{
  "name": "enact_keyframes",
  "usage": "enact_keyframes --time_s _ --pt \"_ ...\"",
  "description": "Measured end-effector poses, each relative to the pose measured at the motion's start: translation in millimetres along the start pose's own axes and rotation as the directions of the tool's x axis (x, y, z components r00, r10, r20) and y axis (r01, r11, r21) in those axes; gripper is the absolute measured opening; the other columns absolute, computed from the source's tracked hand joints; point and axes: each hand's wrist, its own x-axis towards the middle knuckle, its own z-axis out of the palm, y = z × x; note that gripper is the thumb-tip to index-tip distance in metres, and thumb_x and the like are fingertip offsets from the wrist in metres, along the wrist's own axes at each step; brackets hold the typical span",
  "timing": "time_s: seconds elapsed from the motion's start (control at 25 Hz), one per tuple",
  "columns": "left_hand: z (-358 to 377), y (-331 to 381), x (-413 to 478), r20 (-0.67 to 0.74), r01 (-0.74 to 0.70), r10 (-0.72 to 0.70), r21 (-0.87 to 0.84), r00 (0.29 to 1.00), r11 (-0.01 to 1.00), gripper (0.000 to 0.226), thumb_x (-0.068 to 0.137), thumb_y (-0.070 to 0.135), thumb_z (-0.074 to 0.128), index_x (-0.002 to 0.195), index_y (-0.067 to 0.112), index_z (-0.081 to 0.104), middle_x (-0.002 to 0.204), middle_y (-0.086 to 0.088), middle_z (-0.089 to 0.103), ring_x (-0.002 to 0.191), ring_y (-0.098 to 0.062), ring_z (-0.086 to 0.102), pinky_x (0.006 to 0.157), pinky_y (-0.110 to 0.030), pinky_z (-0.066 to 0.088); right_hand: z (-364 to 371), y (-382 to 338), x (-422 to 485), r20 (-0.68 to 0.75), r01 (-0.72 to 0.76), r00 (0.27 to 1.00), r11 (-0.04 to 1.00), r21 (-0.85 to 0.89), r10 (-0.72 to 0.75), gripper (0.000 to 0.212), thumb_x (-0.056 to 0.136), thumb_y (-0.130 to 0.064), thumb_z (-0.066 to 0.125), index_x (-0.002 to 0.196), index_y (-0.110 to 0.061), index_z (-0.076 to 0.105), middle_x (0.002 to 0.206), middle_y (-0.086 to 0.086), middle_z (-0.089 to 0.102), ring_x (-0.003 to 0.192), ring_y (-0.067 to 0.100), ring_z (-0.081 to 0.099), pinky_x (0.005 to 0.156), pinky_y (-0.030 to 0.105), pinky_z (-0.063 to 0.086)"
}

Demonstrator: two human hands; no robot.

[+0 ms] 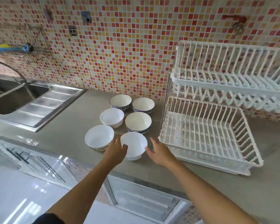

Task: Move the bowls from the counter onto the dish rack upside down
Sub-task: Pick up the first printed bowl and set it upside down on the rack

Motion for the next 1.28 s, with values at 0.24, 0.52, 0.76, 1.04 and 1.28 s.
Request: enact_keyframes --time_s 0.24,0.52,0.76,1.04,1.28 --pt "29.0 -12.0 19.6 0.141 0.202 -0.190 -0.075 0.972 0.976 0.061 0.095 0.026 0.041 0.146 0.001 0.020 0.141 -0.025 0.045 0.127 -0.040 0.046 0.104 -0.041 0.037 43.7 1.5 39.2 0.165 -0.363 0.930 0.885 0.291 0.327 0.071 0.094 -0.047 0.042 0.148 -0.006 0.019 0.155 0.012 0.028 0.141 0.027 0.030 0.112 0.034 0.026" --pt "6.4 -12.5 21.3 0.129 0.223 -0.188 -0.355 0.974 0.908 0.067 0.097 0.028 0.041 0.151 0.012 0.004 0.148 -0.021 0.039 0.132 -0.040 0.042 0.107 -0.043 0.034 46.5 -17.2 36.9 -0.032 -0.236 0.962 0.885 0.402 0.271 0.050 0.088 -0.006 0.046 0.136 -0.011 0.039 0.123 0.014 0.059 0.092 0.022 0.053 0.071 0.026 0.043" --pt "-101.3 31.1 36.0 0.088 0.041 0.022 -0.658 0.996 0.752 0.049 0.082 0.074 0.023 0.119 0.047 0.041 0.124 0.004 0.055 0.123 -0.035 0.049 0.106 -0.055 0.038 -38.3 -77.7 -2.8 -0.476 0.260 0.850 0.966 0.007 -0.226 0.056 0.096 -0.015 0.046 0.147 -0.029 0.027 0.148 -0.004 0.041 0.119 0.014 0.055 0.094 0.016 0.041" --pt "-199.5 127.0 44.8 -0.200 -0.339 0.362 -0.863 0.910 0.374 0.039 0.073 0.057 0.048 0.102 0.032 0.045 0.112 0.000 0.066 0.110 -0.023 0.062 0.102 -0.045 0.045 -151.8 -139.1 -56.4 -0.741 0.618 0.627 0.733 0.284 -0.242 0.048 0.089 -0.043 0.052 0.135 -0.047 0.039 0.148 -0.014 0.040 0.131 0.005 0.047 0.096 0.023 0.051" --pt "-207.1 214.2 51.1 -0.305 -0.628 0.697 -0.731 0.649 0.265 0.047 0.071 0.055 0.056 0.114 0.054 0.037 0.117 0.017 0.056 0.103 0.000 0.066 0.073 -0.017 0.057 -253.8 -108.1 -76.0 -0.697 0.598 0.686 0.710 0.372 -0.212 0.076 0.077 -0.035 0.059 0.142 -0.044 0.021 0.130 -0.031 0.042 0.101 -0.029 0.049 0.074 0.000 0.046"
